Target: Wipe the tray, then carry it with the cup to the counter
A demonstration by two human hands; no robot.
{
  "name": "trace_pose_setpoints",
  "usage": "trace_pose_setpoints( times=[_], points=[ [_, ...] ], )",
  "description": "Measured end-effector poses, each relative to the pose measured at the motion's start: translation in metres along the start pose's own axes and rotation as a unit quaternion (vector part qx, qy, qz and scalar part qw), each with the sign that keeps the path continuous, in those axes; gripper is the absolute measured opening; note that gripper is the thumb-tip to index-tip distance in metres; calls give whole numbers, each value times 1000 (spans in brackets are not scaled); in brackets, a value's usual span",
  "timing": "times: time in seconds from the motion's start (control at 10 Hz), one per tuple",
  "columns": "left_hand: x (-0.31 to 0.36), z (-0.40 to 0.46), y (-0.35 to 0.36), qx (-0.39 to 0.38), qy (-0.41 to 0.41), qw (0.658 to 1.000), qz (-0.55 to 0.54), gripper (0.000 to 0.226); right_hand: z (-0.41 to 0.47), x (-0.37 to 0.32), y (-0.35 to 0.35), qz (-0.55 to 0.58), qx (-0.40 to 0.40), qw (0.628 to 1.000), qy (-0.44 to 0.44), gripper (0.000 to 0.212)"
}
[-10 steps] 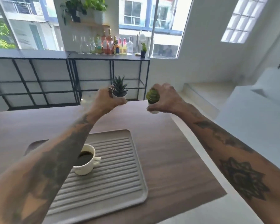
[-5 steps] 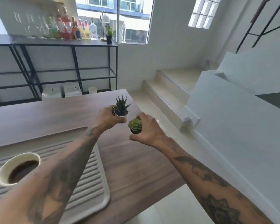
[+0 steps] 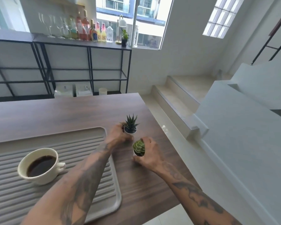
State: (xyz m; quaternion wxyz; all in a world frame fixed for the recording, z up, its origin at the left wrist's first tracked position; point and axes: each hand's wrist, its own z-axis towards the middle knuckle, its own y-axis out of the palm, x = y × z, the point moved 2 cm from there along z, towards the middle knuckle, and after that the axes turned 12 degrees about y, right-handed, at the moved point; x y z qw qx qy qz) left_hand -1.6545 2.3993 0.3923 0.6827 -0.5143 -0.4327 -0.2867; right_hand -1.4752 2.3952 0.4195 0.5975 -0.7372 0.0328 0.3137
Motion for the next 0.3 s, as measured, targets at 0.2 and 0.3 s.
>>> trace_pose_setpoints(
  times=[0.2,0.3],
  points=[
    [-8,-6,1,-4,-14,1000,-12,74,-4,1,-2,35,-37,999,17,108],
    [-5,-11,-13,-19,-43,999,10,100,-5,-10,-23,32,-42,998,14,125]
  ],
)
